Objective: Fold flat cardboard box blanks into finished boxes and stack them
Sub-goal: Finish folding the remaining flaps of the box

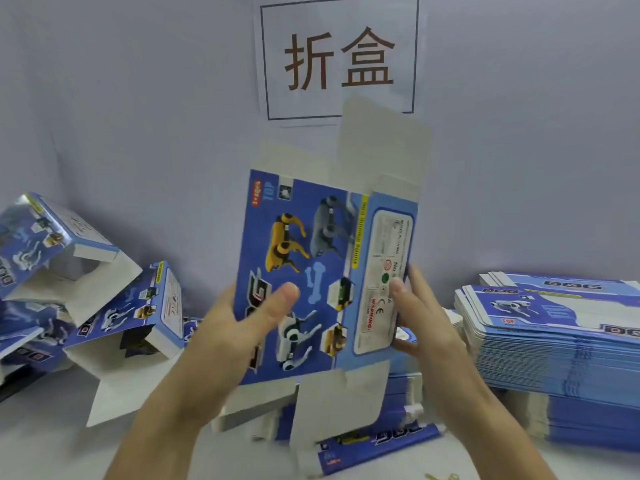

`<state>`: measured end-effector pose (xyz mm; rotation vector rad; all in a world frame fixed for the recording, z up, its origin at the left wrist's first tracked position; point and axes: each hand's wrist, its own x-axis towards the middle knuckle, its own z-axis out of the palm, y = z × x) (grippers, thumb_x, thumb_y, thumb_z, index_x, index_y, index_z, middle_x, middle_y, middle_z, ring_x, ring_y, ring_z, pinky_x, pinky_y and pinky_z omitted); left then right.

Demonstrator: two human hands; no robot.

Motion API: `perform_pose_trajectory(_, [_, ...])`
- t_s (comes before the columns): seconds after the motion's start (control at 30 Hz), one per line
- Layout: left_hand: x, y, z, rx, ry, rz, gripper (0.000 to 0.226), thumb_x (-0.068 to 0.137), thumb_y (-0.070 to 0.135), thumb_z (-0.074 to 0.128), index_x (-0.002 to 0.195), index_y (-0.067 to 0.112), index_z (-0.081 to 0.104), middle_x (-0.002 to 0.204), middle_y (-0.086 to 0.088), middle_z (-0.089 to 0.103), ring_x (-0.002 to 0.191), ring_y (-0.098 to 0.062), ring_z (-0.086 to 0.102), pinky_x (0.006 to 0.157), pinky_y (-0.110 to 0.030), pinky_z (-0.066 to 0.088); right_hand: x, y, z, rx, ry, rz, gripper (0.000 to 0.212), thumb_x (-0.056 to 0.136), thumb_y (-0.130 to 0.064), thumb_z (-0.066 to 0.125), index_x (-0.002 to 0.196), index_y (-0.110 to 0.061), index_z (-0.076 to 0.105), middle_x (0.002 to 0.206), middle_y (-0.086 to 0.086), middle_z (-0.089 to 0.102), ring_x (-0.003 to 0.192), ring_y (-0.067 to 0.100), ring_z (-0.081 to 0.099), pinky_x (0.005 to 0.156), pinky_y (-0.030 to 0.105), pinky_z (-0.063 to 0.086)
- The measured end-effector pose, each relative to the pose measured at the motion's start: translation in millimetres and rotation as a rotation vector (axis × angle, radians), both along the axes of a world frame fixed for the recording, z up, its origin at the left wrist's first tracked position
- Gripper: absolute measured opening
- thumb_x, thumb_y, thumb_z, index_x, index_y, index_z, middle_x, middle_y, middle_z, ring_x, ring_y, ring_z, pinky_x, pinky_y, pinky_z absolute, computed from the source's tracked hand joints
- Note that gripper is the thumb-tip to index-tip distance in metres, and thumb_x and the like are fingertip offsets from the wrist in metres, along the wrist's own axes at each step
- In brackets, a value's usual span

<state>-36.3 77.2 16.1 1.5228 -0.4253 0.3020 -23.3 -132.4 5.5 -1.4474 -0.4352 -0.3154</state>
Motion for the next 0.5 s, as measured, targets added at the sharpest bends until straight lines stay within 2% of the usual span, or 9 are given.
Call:
perform_pose_trajectory(0.07, [-1,-9,1,0.102,-0.076,0.006,0.05,0.062,0.071,0.07,0.108,0.049,0.066,0.106,0.01,0.076,0.099,-0.016,0.073,0.078,-0.032,0.062,12,-5,2,-0.088,-0.018,0.002,0.032,0.105,-0.028,0.047,0.137,-0.032,0.05,0.118,-0.016,0.07,0.099,0.001,0.067,0.062,0.006,0.049])
perform_pose_trajectory(0.1, [0,-15,0,0.106,-0.087,0.026,0.07,0.059,0.074,0.071,0.122,0.045,0.06,0.111,0.01,0.075,0.104,-0.018,0.072,0.087,-0.04,0.06,10,-10,-4,-0.109,-0.05,0.05,0.032,0.108,-0.016,0.041,0.138,-0.017,0.051,0.118,-0.004,0.07,0.102,0.014,0.065,0.061,0.009,0.047])
perform_pose_trajectory(0.13, [0,-20,0,0.104,-0.092,0.046,0.086,0.056,0.076,0.072,0.133,0.042,0.051,0.116,0.01,0.073,0.108,-0.021,0.071,0.091,-0.047,0.057,7,-12,-7,-0.119,-0.075,0.103,0.029,0.108,-0.01,0.038,0.133,-0.006,0.052,0.108,0.001,0.071,0.1,0.024,0.063,0.061,0.012,0.046])
perform_pose_trajectory(0.2, [1,-33,0,0.065,-0.114,0.039,0.094,0.059,0.07,0.076,0.141,0.046,0.038,0.121,0.01,0.071,0.107,-0.021,0.071,0.09,-0.05,0.058,5,-8,-4,-0.1,-0.114,0.134,0.023,0.109,-0.022,0.042,0.12,-0.008,0.057,0.092,-0.008,0.076,0.094,0.019,0.066,0.067,0.012,0.052])
perform_pose_trajectory(0.27, [0,-48,-1,0.002,-0.1,0.01,0.1,0.06,0.07,0.076,0.145,0.056,0.024,0.127,0.013,0.067,0.108,-0.018,0.071,0.086,-0.047,0.06,-4,1,4,0.032,-0.005,0.23,0.046,0.098,-0.05,0.052,0.135,-0.023,0.053,0.121,-0.004,0.072,0.112,0.019,0.068,0.088,0.029,0.059])
perform_pose_trajectory(0.33, [1,-57,-5,-0.031,-0.07,0.051,0.104,0.058,0.086,0.065,0.144,0.066,0.011,0.135,0.021,0.06,0.114,-0.013,0.067,0.092,-0.043,0.058,-16,-3,0,0.065,-0.012,0.333,0.062,0.087,-0.061,0.059,0.14,-0.029,0.051,0.131,0.005,0.067,0.118,0.029,0.066,0.094,0.048,0.056])
perform_pose_trajectory(0.4, [0,-59,-5,-0.052,-0.01,0.035,0.095,0.066,0.092,0.048,0.149,0.056,0.018,0.137,0.013,0.06,0.115,-0.015,0.067,0.096,-0.044,0.056,-15,-1,5,0.019,-0.022,0.197,0.063,0.082,-0.066,0.061,0.133,-0.03,0.056,0.124,0.004,0.071,0.112,0.028,0.069,0.094,0.051,0.055])
perform_pose_trajectory(0.43, [1,-55,-4,-0.077,0.044,-0.005,0.089,0.075,0.089,0.045,0.149,0.043,0.031,0.131,0.003,0.065,0.111,-0.02,0.069,0.094,-0.047,0.057,-15,-1,7,-0.041,-0.038,0.091,0.06,0.08,-0.069,0.062,0.128,-0.033,0.059,0.118,0.0,0.073,0.107,0.023,0.071,0.09,0.047,0.057])
perform_pose_trajectory(0.5, [2,-44,0,-0.166,0.094,-0.026,0.068,0.084,0.068,0.05,0.131,0.019,0.054,0.115,-0.018,0.069,0.1,-0.033,0.071,0.088,-0.054,0.058,-13,-2,9,-0.151,-0.081,-0.071,0.055,0.077,-0.072,0.062,0.118,-0.036,0.061,0.106,-0.01,0.075,0.095,0.01,0.073,0.078,0.03,0.059])
